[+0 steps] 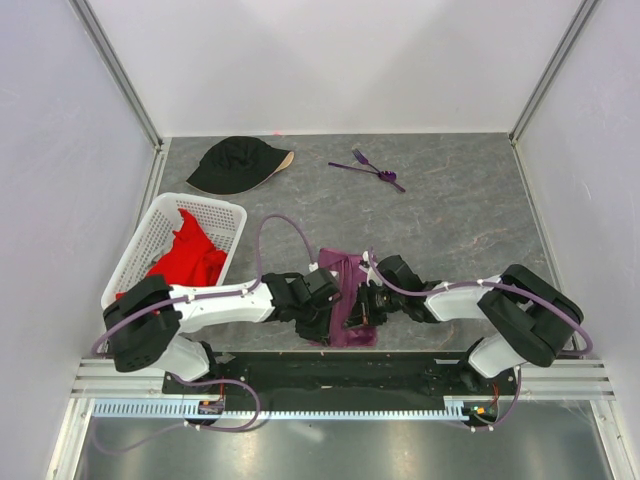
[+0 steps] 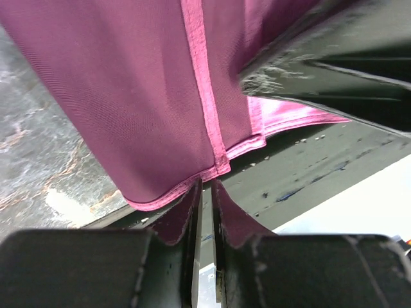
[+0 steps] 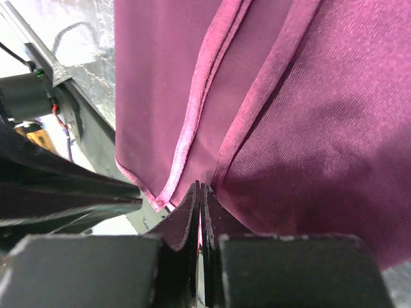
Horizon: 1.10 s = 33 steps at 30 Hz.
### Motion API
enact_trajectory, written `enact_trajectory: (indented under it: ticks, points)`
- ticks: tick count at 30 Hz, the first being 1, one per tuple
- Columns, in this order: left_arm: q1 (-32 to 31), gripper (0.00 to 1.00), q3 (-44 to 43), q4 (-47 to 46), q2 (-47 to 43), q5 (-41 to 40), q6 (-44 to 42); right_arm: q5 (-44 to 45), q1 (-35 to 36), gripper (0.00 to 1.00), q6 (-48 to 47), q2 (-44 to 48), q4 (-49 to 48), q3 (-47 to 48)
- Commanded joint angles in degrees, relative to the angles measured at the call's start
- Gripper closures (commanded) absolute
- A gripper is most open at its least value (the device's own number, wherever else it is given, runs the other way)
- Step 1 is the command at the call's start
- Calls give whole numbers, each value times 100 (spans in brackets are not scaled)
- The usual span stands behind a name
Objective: Fold the napkin into a case and place the utensils inside
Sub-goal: Smooth out the 2/3-rectangle-folded napkin at the center of the board.
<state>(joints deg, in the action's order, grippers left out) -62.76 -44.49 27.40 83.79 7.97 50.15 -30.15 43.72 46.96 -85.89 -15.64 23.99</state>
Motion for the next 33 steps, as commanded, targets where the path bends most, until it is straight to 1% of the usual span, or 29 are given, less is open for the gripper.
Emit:
enact_trajectory:
  ticks: [1,10,18,22,26,29,33]
  points:
    - [-34,84,-60,-51,-197,-339,302,27,13,97,24,-253,-501,-87]
    - [-26,86,-139,11,-30,-524,355,132,13,97,-11,-165,-440,-210]
    - [-34,89,-332,-173,629,-305,311,150,13,98,-3,-156,-449,-193]
    - [-34,89,-402,-419,700,-155,294,150,13,97,24,-165,-493,-193]
    - [-34,89,-578,-428,805,-146,232,150,13,98,41,-165,-502,-210]
    - [-34,90,-544,-411,815,-102,223,150,13,98,-2,-157,-449,-210]
    - [-34,90,-447,-376,683,-102,267,325,13,97,-213,-34,-72,-105]
